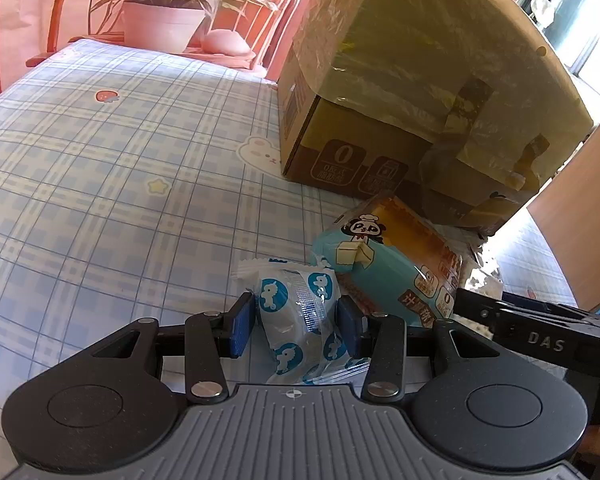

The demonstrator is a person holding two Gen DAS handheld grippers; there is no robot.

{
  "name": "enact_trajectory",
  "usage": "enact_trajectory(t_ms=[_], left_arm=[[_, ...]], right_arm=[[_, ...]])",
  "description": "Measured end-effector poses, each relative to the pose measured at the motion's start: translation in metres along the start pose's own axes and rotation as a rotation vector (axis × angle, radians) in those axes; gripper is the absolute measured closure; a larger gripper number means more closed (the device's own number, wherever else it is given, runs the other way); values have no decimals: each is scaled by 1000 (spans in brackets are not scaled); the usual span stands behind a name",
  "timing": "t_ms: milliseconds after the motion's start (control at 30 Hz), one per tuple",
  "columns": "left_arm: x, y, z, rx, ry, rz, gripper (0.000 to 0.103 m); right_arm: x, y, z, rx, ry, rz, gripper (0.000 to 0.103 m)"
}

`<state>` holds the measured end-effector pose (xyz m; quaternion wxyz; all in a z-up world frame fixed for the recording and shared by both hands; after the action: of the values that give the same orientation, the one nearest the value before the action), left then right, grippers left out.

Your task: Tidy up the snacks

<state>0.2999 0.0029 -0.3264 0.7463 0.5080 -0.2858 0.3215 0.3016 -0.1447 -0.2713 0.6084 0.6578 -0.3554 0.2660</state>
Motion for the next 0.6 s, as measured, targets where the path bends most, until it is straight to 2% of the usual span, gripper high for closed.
enact_trajectory(t_ms=[167,367,500,600], left_arm=[[0,0,0,1,-1,1,56],[0,0,0,2,0,1,56],[0,0,0,4,-4,1,56],[-1,0,0,7,-9,1,56]], right_arm=[[-5,-7,2,-2,13,-14,23],[-7,-1,9,-10,48,-15,22],[-8,8,22,-9,8,-19,22],[-6,15,31,-29,31,-7,22]])
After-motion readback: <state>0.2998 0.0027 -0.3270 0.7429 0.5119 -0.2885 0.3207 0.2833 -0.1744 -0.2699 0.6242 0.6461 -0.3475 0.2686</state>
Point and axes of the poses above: each gripper's, at about its wrist camera, not at the fingertips, and y roughly against the way its jaws point, z to its right, x to its top, the point moved 9 cm from there along -y, roughly the way its jaws point, and after that the axes turned 14 degrees about z, right-handed, at the moved point
